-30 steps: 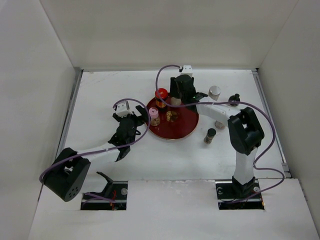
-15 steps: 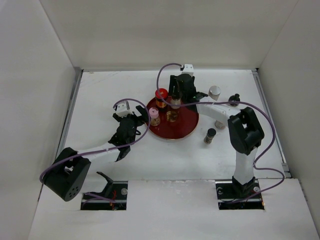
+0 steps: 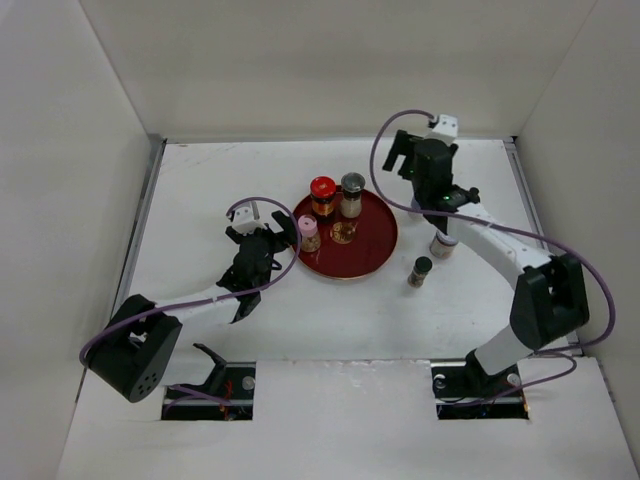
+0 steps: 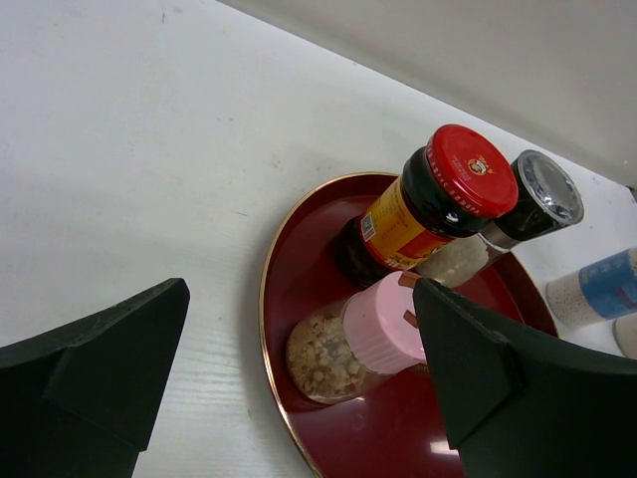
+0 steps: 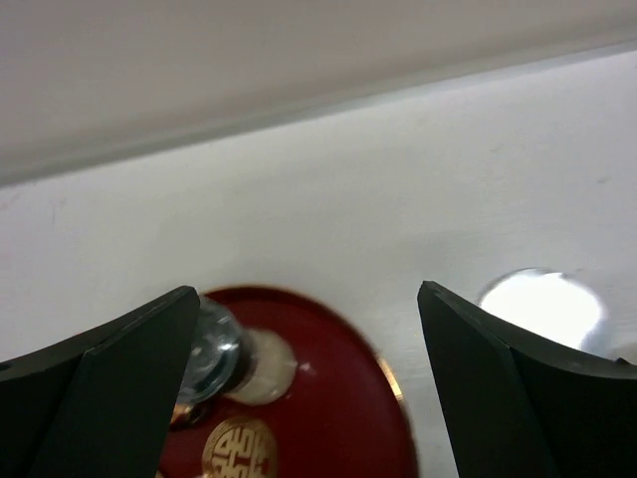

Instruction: Organize the condiment bottles

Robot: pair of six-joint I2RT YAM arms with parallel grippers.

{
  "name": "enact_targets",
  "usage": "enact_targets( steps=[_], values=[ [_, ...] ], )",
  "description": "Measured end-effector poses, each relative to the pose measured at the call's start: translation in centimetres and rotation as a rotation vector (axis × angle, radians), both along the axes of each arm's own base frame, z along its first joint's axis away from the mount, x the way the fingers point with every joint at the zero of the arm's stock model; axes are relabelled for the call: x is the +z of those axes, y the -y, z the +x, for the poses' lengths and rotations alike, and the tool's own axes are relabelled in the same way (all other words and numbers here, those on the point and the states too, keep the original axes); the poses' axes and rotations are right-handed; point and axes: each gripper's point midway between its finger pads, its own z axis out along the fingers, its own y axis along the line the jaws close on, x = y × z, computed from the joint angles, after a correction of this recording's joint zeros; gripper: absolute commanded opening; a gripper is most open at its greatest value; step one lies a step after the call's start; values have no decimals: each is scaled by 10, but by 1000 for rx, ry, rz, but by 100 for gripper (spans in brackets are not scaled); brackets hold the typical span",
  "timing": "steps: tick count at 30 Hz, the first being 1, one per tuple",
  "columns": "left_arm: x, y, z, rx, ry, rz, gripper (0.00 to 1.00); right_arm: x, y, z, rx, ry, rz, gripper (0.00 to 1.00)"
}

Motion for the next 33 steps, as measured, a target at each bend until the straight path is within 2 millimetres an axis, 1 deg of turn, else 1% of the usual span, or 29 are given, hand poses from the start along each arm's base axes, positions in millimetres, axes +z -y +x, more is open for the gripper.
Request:
enact_targets(
  steps=[2,4,6,9,13,18,19,20,23,24,25,26,29,31,33],
  values=[
    [0,0,0,0,0,0,99,12,31,0,-76,33,6,100],
    [0,0,0,0,0,0,99,12,61,0,-157,40,-4,100],
    [0,0,0,0,0,0,99,2,84,0,-224,15,-28,100],
    [0,0,0,0,0,0,99,-20,99,0,-265,-45,-64,100],
    [0,0,0,0,0,0,99,-43,105,0,-272,-109,-92,100],
    [0,0,0,0,-1,-1,99,-68,102,3,-244,-170,-105,100],
    [0,0,0,0,-1,-1,99,-73,101,3,-239,-183,-108,97],
    [0,0,0,0,-1,-1,99,-78,102,3,-238,-197,-112,93],
    [0,0,0,0,-1,-1,99,-94,102,3,-230,-236,-126,64],
    [0,0,0,0,-1,-1,99,-98,101,3,-227,-244,-124,58],
    [0,0,0,0,-1,-1,99,-98,102,4,-231,-244,-128,53],
    [0,0,0,0,-1,-1,99,-97,102,3,-234,-243,-125,51],
    [0,0,0,0,-1,-1,99,-94,104,-3,-236,-241,-137,51],
    [0,0,0,0,-1,-1,99,-84,104,-12,-238,-225,-151,51],
    [0,0,0,2,-1,-5,99,-66,98,-22,-226,-192,-161,51]
  ],
)
